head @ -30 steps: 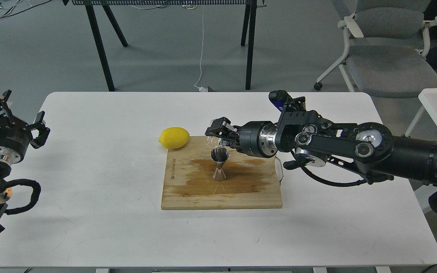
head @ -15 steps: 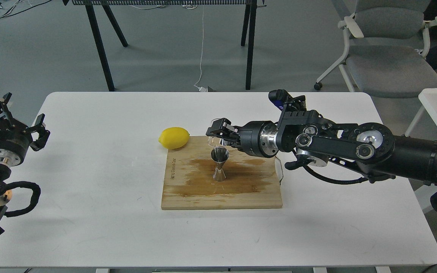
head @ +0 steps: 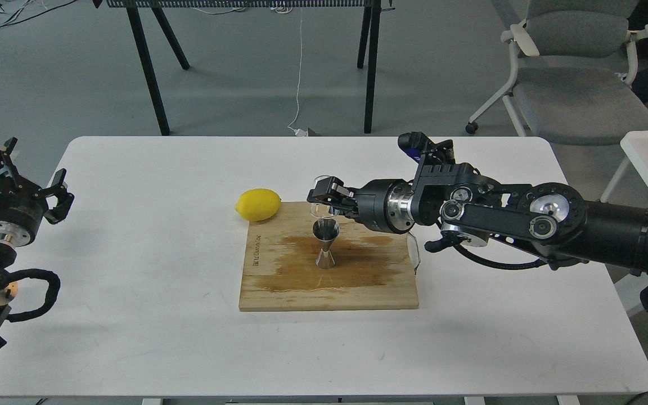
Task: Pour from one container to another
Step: 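Tilt the clear glass with the right gripper to pour into the jigger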
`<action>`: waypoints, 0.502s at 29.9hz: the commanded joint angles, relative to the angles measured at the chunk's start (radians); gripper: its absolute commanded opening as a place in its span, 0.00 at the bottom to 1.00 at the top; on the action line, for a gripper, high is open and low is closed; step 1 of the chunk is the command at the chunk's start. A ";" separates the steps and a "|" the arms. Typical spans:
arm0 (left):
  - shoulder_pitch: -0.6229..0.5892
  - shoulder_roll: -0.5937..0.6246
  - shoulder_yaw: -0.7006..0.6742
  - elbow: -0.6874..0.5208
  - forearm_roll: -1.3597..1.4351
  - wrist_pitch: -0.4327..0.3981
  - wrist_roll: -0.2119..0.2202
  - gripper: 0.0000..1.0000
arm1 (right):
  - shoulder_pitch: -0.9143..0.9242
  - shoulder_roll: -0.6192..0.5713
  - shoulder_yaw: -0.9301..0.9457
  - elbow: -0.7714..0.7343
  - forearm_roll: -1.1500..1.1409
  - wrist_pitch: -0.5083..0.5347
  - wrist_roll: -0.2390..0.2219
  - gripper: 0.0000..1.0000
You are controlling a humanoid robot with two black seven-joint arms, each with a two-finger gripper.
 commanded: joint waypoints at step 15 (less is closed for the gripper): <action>0.007 0.000 -0.001 0.000 0.000 0.000 0.000 0.94 | 0.021 0.000 -0.031 0.014 -0.053 0.000 0.003 0.24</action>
